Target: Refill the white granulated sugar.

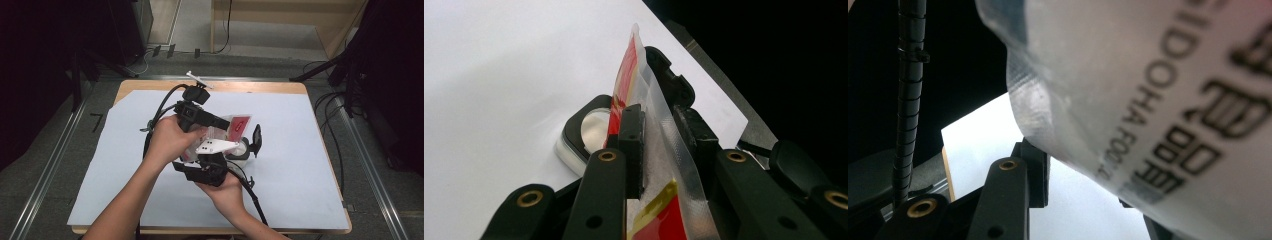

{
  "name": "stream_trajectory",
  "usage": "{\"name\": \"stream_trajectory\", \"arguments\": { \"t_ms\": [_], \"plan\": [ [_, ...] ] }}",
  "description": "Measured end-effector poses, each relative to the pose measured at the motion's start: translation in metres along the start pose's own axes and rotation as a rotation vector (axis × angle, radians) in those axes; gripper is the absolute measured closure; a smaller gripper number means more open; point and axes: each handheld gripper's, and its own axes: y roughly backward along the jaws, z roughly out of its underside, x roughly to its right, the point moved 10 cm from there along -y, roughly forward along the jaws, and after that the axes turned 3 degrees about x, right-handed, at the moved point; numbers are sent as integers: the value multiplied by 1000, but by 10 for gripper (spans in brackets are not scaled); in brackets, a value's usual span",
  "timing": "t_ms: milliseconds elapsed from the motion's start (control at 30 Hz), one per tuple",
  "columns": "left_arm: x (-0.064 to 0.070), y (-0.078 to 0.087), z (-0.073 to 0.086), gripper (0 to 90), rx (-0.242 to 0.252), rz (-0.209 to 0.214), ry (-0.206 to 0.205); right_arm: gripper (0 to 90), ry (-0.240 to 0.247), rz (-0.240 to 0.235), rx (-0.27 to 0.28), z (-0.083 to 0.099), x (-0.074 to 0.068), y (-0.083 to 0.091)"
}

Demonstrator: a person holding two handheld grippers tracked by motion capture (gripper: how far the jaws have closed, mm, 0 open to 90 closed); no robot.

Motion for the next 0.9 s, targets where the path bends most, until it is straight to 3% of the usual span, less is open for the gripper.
{"name": "stream_trajectory", "arguments": {
  "t_ms": [900],
  "plan": [
    [-1,0,-1,753,4,2,4,667,2,7,-7,-1,1,1]
  ]
}}
